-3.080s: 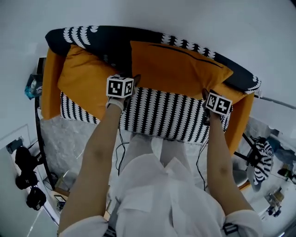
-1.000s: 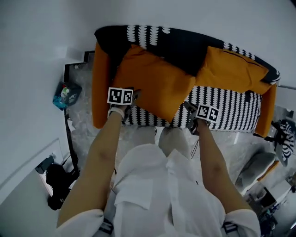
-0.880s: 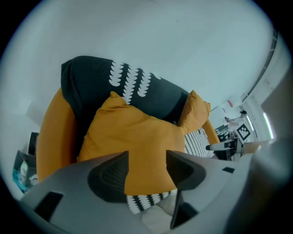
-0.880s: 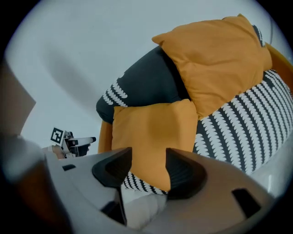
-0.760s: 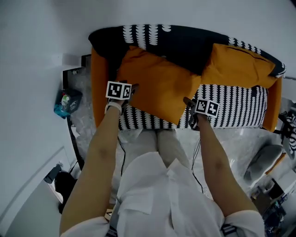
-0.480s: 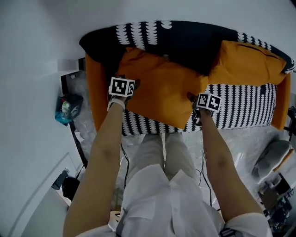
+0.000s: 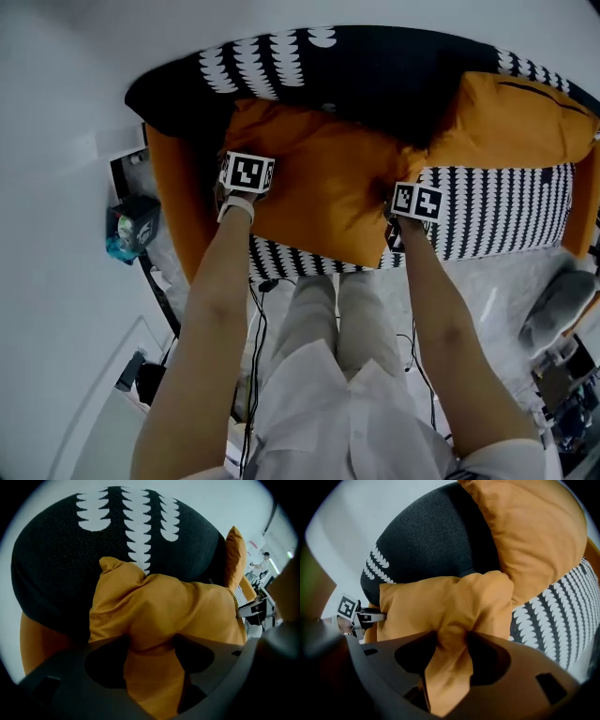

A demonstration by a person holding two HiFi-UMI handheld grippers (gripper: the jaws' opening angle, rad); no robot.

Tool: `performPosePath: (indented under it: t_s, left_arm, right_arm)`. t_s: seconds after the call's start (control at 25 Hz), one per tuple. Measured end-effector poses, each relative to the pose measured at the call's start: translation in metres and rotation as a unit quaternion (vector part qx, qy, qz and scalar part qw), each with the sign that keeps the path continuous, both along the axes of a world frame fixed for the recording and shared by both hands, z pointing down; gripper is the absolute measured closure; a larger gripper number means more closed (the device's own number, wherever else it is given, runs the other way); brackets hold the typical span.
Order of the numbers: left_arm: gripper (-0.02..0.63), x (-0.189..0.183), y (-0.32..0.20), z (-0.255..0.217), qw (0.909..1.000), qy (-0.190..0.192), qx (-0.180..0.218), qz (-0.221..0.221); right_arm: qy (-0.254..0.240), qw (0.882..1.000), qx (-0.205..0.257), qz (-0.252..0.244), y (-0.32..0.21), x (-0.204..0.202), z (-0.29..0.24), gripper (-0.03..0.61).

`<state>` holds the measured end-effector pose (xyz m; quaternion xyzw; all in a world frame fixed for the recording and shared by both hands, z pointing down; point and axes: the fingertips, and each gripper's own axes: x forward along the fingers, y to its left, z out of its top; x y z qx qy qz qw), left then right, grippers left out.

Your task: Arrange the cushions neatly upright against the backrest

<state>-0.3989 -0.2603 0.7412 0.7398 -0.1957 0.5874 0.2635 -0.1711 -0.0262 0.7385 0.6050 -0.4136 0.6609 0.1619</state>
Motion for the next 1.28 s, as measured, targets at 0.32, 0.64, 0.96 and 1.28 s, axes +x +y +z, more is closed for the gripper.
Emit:
performPosePath:
  t_s: [0.32,0.64,0.96,1.28]
  left_arm:
    - [0.569,0.016,0.002,-0.021,0.9991,-0.015,0.03,0.026]
    - [0.591,-0.005,0.02,-0.073,0.9991,-0.001,0.041,-0.007]
    - [0.591,-0.022,0.018,-0.163,0.989,0.066,0.1,-0.086]
    - [0.589,-0.018,-0.014,-0.241,0.9657,0.137,0.158,-0.154]
  right_arm:
    - [0.024,1.0,-0.002,0.002,-0.013,0.0,-0.023,0.528]
    - [0.045,0.999,0.014,0.002,0.002,-0.013,-0.073,0.565]
    - [0.11,0.989,0.093,-0.036,-0.027,-0.004,-0.158,0.565]
    - [0.175,0.964,0.183,-0.085,-0.093,0.022,-0.239,0.565]
